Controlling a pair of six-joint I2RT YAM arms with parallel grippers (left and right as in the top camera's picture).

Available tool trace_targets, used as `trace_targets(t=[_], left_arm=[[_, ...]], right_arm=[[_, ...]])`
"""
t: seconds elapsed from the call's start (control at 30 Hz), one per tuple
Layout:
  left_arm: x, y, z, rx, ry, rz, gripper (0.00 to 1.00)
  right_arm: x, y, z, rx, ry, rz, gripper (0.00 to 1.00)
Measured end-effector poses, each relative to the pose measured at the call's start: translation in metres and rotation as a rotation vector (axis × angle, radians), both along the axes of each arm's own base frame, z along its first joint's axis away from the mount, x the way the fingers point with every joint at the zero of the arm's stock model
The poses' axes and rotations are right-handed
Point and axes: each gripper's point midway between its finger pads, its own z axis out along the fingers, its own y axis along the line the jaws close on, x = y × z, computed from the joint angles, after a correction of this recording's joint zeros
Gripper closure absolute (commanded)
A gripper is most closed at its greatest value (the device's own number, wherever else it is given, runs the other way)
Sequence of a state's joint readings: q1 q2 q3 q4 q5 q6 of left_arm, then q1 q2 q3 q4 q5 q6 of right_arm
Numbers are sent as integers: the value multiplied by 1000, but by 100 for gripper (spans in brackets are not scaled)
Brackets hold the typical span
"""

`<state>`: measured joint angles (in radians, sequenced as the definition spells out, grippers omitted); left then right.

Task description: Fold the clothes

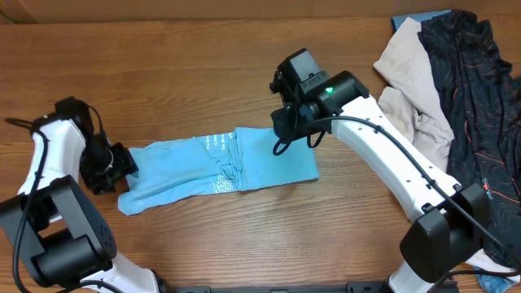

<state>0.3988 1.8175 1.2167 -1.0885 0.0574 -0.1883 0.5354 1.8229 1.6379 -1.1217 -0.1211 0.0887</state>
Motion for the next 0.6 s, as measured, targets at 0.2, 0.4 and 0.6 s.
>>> trace_targets(t=[0.2, 0.4, 0.6], left_arm=[[0, -12, -21, -51, -45, -5, 37], [5, -16, -35, -68, -94, -6, 40], [21, -22, -35, -96, -200, -13, 59]], right_arm=[[0, 0, 0, 0, 0, 2, 56], [-1, 0, 0, -1, 4, 2, 56], [-1, 0, -1, -2, 5, 2, 56]])
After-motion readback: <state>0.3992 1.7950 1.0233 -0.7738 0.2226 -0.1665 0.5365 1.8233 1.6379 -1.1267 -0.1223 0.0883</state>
